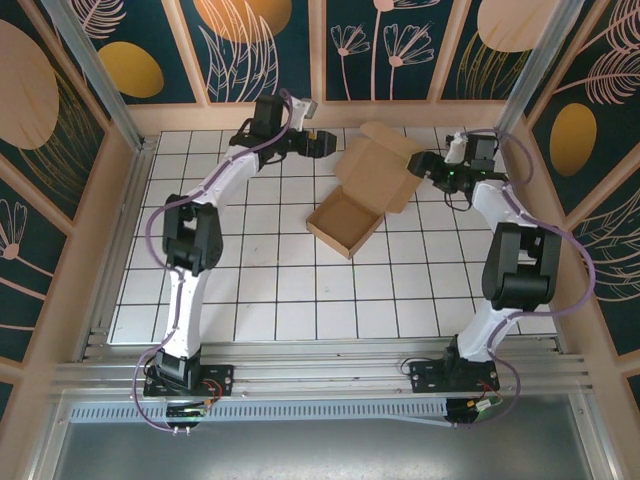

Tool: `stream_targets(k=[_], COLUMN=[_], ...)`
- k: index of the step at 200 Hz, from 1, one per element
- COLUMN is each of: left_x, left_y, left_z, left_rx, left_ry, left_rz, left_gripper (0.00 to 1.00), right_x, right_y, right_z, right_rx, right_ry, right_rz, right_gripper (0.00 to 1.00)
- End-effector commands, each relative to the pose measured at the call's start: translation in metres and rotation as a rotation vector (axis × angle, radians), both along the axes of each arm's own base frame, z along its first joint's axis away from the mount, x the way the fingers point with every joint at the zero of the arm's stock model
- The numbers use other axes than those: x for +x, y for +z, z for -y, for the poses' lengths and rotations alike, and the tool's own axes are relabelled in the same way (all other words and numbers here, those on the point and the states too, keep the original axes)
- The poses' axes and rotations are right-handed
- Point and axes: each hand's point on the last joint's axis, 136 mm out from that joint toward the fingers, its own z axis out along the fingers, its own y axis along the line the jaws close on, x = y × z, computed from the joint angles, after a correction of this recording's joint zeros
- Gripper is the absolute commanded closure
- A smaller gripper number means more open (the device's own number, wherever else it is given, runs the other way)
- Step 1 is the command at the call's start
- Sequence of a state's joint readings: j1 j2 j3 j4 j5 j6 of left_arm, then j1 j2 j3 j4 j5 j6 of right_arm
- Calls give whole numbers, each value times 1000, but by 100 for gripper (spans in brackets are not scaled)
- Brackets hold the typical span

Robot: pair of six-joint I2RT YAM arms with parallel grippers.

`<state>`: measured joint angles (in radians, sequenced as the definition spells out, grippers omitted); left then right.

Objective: Fold the paper box

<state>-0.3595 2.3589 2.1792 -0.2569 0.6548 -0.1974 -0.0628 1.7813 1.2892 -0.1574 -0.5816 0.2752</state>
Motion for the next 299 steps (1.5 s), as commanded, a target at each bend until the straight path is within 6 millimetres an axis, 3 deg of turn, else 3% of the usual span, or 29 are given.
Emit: stream_targets(k=[1, 27, 47, 72, 93, 118, 138, 156, 174, 211, 239, 299], left_x=[-10, 2, -5, -8, 7, 27, 30, 27, 11, -9, -19, -32], left_y=[-11, -33, -39, -43, -59, -93, -101, -97, -85, -84, -86, -58], left_z=[22, 30, 35, 41, 41, 35, 31, 32, 41, 42, 39, 25], left_rx=[-67, -111, -168, -232, -217, -150, -120, -134, -227, -278, -255, -141], left_ry=[-209, -221, -286, -339, -287, -165, -139, -152, -257, -326, -337, -280], left_rz=[-40, -45, -16, 6, -9, -36, -20, -5, -29, -91, -106, -21], left_gripper=[1, 1, 1, 1, 1, 1, 1, 1, 6, 38, 55, 60], right_x=[6, 9, 7, 5, 5, 6, 8, 10, 13, 15, 17, 12], right_y=[-13, -21, -20, -13, -8, -1, 5, 12, 18, 27, 23, 47], right_z=[-1, -8, -16, -19, -22, -27, -29, -30, -32, -43, -49, -58], right_rx=[-16, -31, -63, -97, -130, -230, -294, -321, -335, -434, -547, -697], right_ry=[22, 60, 83, 93, 114, 159, 179, 190, 185, 183, 162, 110], right_rz=[-18, -21, -12, 33, 58, 111, 145, 162, 182, 245, 254, 340], right_gripper=[26, 48, 67, 81, 83, 85, 86, 86, 87, 87, 86, 86])
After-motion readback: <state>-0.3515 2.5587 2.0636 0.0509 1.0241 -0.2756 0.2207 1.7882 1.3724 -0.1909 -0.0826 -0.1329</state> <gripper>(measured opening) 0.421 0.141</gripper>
